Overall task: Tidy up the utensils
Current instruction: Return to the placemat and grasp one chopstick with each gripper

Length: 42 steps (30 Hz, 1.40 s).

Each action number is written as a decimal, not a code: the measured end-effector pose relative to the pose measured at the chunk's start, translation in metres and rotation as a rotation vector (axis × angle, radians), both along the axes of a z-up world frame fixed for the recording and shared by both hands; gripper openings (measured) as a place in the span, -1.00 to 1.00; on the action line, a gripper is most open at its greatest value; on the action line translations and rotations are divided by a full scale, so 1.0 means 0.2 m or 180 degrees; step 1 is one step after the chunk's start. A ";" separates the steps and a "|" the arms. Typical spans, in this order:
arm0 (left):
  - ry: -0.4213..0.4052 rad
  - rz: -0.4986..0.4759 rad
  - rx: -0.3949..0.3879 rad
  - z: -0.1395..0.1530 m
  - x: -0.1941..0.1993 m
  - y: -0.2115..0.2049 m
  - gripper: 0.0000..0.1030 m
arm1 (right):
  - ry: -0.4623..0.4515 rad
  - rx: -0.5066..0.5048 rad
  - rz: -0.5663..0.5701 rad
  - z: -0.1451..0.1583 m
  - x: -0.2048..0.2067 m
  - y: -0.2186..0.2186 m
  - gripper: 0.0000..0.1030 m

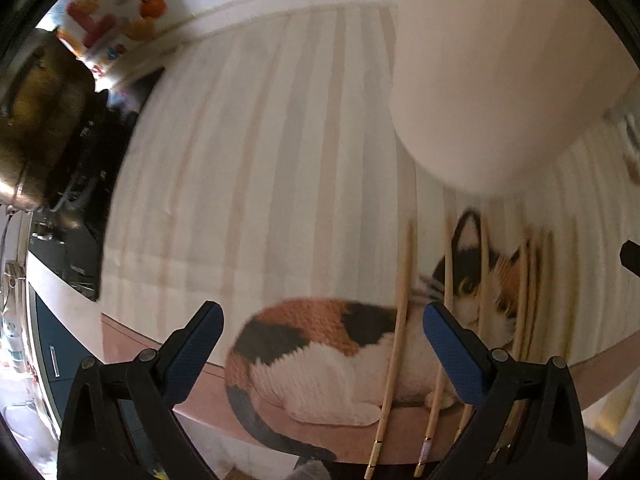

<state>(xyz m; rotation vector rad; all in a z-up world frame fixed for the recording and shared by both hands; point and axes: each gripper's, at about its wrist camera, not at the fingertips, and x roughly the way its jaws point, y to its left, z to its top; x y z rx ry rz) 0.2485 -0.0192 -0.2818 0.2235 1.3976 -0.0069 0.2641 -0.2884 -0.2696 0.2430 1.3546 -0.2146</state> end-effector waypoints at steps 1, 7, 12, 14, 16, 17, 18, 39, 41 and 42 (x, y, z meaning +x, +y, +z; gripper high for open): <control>0.0031 -0.0012 0.0005 -0.02 -0.01 0.00 0.97 | 0.0042 -0.0004 0.0013 -0.03 0.00 0.00 0.33; 0.0288 -0.0069 -0.0071 -0.15 -0.03 -0.03 0.72 | 0.0353 -0.0045 0.0109 -0.20 -0.05 0.04 0.20; 0.0454 -0.0090 -0.0186 -0.23 -0.04 -0.04 0.40 | 0.0590 -0.0032 0.0242 -0.32 -0.11 0.09 0.17; 0.0486 -0.0101 -0.0223 -0.24 -0.04 -0.04 0.26 | 0.0657 -0.0056 0.0300 -0.35 -0.13 0.11 0.12; 0.0478 -0.0113 -0.0289 -0.25 -0.04 -0.04 0.11 | 0.0706 -0.0109 0.0338 -0.38 -0.14 0.13 0.01; 0.0478 -0.0121 -0.0338 -0.25 -0.04 -0.04 -0.05 | 0.0737 -0.0150 0.0355 -0.39 -0.15 0.14 -0.02; 0.0481 -0.0130 -0.0380 -0.25 -0.04 -0.03 -0.15 | 0.0731 -0.0163 0.0361 -0.39 -0.17 0.15 -0.06; 0.0386 -0.0224 -0.0400 -0.21 0.08 -0.01 -0.91 | 0.0614 -0.0109 0.0390 -0.35 -0.12 0.29 -0.86; 0.0407 -0.0236 -0.0407 -0.21 0.11 0.00 -0.91 | 0.0640 -0.0151 0.0433 -0.34 -0.11 0.31 -0.86; 0.0422 -0.0245 -0.0407 -0.21 0.12 0.00 -0.91 | 0.0642 -0.0160 0.0451 -0.34 -0.11 0.32 -0.85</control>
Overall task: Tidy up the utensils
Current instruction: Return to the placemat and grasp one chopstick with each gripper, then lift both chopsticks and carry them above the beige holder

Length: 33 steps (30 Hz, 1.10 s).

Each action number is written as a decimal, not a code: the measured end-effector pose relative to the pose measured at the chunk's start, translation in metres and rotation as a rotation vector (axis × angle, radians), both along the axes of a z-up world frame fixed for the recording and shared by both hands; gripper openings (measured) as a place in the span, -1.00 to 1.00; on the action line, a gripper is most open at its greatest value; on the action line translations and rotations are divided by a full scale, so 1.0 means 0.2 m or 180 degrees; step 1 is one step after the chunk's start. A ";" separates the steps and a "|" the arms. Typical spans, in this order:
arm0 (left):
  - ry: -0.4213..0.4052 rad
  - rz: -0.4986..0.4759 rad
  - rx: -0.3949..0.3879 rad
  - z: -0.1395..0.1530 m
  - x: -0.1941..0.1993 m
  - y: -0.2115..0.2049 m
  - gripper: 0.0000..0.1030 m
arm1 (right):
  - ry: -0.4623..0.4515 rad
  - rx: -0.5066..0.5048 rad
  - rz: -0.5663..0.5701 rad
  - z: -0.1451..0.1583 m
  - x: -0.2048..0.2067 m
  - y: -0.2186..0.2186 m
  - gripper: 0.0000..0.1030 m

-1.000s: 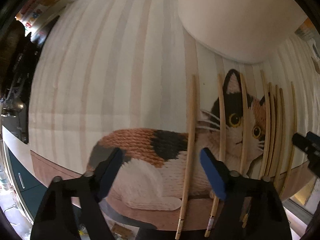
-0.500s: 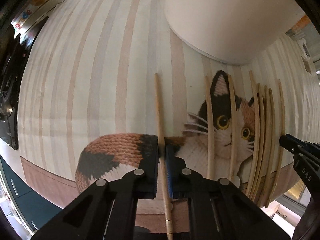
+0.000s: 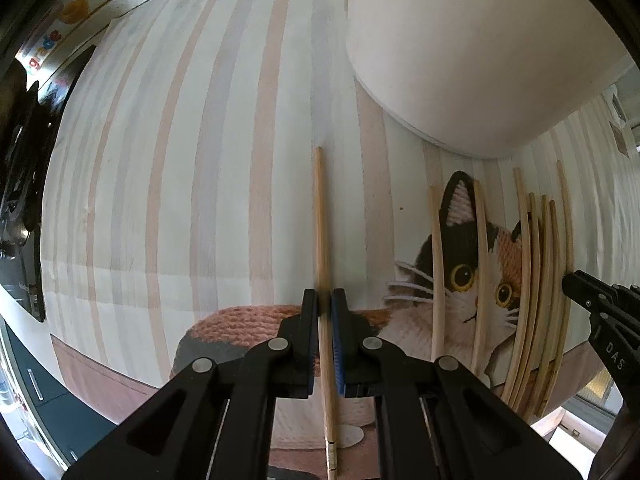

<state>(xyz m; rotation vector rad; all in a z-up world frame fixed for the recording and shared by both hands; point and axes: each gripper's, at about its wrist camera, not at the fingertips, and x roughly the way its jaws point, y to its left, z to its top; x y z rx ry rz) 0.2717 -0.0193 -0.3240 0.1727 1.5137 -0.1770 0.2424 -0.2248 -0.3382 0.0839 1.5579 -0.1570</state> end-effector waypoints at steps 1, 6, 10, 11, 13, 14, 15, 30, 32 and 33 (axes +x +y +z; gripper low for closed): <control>0.0009 -0.0001 -0.0001 0.00 0.03 -0.01 -0.91 | 0.0006 -0.0005 0.0013 -0.01 0.01 0.03 -0.85; 0.0025 -0.0035 0.0008 -0.02 0.09 -0.02 -0.91 | 0.0070 -0.0024 0.0088 -0.02 0.04 0.11 -0.85; 0.0013 -0.0003 -0.0009 -0.03 0.08 -0.03 -0.91 | 0.0083 -0.0039 0.0103 -0.02 0.09 0.12 -0.84; 0.0009 -0.0001 -0.0005 -0.03 0.07 -0.03 -0.91 | 0.0081 -0.0047 0.0105 -0.02 0.10 0.12 -0.84; 0.0004 -0.0001 0.0018 -0.03 0.07 -0.04 -0.91 | 0.0067 -0.0044 0.0079 -0.05 0.14 0.07 -0.85; -0.0013 0.0004 0.0042 -0.03 0.07 -0.04 -0.91 | 0.0041 -0.0023 0.0027 -0.06 0.13 0.05 -0.85; -0.0051 0.0016 0.0078 -0.03 0.06 -0.04 -0.92 | 0.0004 0.0006 -0.0037 -0.06 0.12 0.04 -0.86; -0.0736 0.0249 0.0062 0.36 -0.02 0.09 -0.92 | -0.0674 0.0052 -0.0285 0.27 0.05 -0.07 -0.87; -0.0803 0.0341 -0.0059 0.45 -0.03 0.13 -0.92 | -0.0806 0.0085 -0.0299 0.35 0.04 -0.08 -0.87; -0.0831 0.0374 -0.0108 0.49 -0.04 0.13 -0.92 | -0.0871 0.0104 -0.0309 0.39 0.03 -0.08 -0.87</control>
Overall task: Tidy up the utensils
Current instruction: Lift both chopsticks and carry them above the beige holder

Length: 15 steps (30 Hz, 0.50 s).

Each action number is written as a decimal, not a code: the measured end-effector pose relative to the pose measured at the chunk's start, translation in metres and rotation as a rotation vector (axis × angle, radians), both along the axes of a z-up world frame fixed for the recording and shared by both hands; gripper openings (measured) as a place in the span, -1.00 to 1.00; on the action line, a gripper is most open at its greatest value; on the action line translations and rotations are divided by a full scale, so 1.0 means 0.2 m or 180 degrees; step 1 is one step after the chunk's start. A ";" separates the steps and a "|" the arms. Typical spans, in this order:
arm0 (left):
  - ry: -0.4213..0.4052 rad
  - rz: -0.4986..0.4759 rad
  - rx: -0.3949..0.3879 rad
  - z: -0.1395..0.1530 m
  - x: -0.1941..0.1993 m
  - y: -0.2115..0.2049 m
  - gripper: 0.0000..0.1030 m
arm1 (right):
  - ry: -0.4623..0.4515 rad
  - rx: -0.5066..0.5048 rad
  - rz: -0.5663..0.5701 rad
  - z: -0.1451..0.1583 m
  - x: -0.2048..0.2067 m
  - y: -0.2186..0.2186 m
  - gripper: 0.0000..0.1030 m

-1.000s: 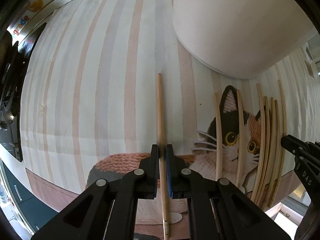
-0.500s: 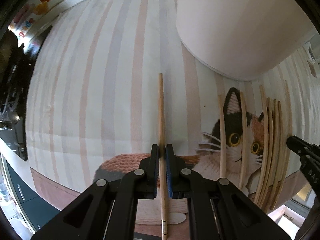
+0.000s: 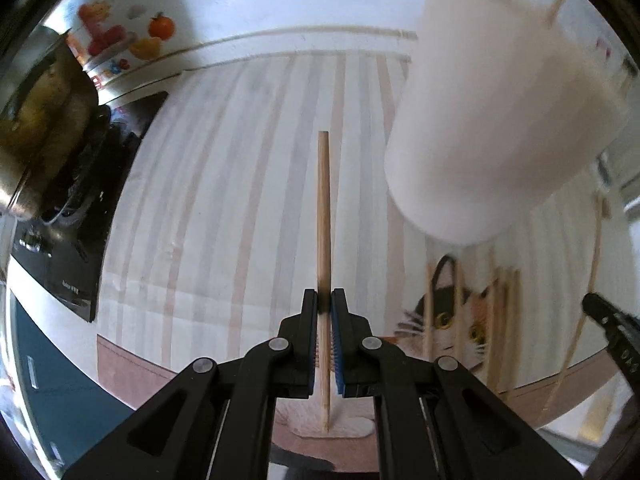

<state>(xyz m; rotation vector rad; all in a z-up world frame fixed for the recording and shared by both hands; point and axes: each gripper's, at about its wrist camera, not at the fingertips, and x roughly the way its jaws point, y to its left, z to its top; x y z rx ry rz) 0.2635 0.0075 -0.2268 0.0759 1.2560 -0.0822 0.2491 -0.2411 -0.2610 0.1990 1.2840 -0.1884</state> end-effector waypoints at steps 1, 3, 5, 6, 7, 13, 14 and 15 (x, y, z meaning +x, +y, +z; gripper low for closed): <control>-0.0056 0.0032 -0.0048 0.05 -0.01 0.02 -0.92 | -0.0048 0.0009 -0.0007 0.03 -0.03 -0.01 -0.87; -0.0169 0.0085 -0.0143 0.15 -0.01 0.03 -0.92 | -0.0200 0.0039 -0.0025 0.12 -0.04 -0.06 -0.87; -0.0321 0.0143 -0.0235 0.26 -0.01 0.04 -0.92 | -0.0336 0.0081 -0.0052 0.19 -0.06 -0.10 -0.87; -0.0402 0.0164 -0.0279 0.32 0.00 0.05 -0.92 | -0.0404 0.0101 -0.0063 0.22 -0.04 -0.11 -0.87; -0.0455 0.0183 -0.0316 0.37 0.00 0.05 -0.92 | -0.0473 0.0118 -0.0075 0.26 -0.05 -0.10 -0.87; -0.0933 0.0260 -0.0562 0.75 0.03 0.11 -0.92 | -0.0905 0.0285 -0.0175 0.51 0.01 -0.16 -0.87; -0.1019 0.0264 -0.0604 0.82 0.04 0.12 -0.92 | -0.0991 0.0314 -0.0191 0.57 0.02 -0.18 -0.87; -0.1085 0.0264 -0.0629 0.88 0.05 0.12 -0.92 | -0.1082 0.0341 -0.0210 0.63 0.04 -0.19 -0.87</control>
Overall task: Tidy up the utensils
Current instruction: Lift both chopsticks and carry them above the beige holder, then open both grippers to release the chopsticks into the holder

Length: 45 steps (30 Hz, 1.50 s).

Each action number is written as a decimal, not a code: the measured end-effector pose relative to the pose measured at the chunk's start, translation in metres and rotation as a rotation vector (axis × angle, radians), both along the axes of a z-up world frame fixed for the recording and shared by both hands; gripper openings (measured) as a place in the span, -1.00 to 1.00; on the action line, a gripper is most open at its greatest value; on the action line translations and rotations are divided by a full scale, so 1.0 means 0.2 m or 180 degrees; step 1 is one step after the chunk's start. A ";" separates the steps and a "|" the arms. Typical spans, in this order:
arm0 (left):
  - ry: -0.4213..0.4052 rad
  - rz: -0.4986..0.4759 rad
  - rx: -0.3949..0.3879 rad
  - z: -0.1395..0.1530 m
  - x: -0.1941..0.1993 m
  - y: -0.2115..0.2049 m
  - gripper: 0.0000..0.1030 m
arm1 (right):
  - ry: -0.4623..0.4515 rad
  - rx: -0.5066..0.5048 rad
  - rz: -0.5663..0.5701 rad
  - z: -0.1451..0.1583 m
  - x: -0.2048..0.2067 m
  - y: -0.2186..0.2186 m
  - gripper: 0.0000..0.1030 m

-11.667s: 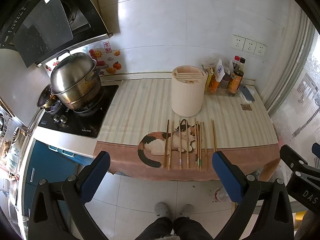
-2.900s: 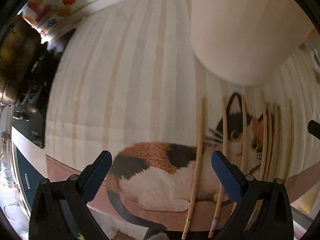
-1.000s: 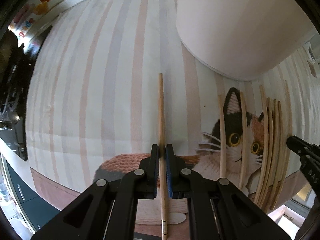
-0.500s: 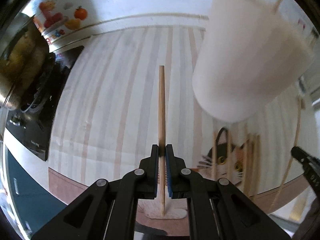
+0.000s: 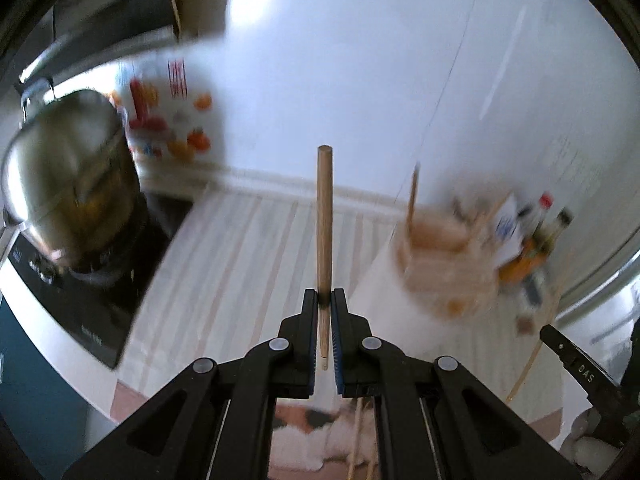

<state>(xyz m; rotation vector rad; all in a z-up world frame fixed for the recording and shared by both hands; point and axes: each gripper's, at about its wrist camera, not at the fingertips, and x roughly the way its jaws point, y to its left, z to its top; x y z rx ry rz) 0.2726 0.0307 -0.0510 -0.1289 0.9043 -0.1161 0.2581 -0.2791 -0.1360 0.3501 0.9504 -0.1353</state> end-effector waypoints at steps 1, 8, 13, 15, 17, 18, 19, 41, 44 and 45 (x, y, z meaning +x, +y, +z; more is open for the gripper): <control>-0.0101 0.0016 -0.0048 0.08 0.01 0.01 -0.92 | -0.0076 0.0018 -0.0013 0.05 0.02 -0.01 -0.87; -0.0465 -0.0029 -0.0304 0.43 0.08 0.02 -0.92 | -0.0564 0.0157 -0.0066 0.39 0.23 -0.08 -0.87; -0.0572 -0.0145 -0.0455 0.56 0.15 -0.06 -0.92 | -0.0769 0.0292 -0.0100 0.51 0.41 -0.07 -0.87; -0.0567 -0.0175 -0.0493 0.56 0.18 -0.09 -0.92 | -0.0829 0.0331 -0.0121 0.52 0.48 -0.05 -0.87; -0.0509 -0.0220 -0.0519 0.54 0.23 -0.14 -0.92 | -0.0884 0.0369 -0.0155 0.51 0.55 -0.05 -0.87; -0.0470 -0.0237 -0.0543 0.52 0.25 -0.16 -0.92 | -0.0914 0.0372 -0.0175 0.50 0.58 -0.04 -0.87; -0.0433 -0.0247 -0.0547 0.50 0.28 -0.18 -0.92 | -0.0942 0.0372 -0.0202 0.49 0.60 -0.04 -0.87; 0.0272 -0.0354 -0.0349 0.08 0.55 -0.39 -0.86 | -0.0941 0.0260 -0.0022 0.16 0.79 0.03 -0.86; 0.0215 -0.0333 -0.0236 0.13 0.52 -0.39 -0.74 | -0.0863 0.0244 0.0100 0.18 0.77 0.03 -0.84; 0.0166 -0.0306 -0.0194 0.15 0.51 -0.38 -0.68 | -0.0846 0.0254 0.0124 0.19 0.76 0.02 -0.78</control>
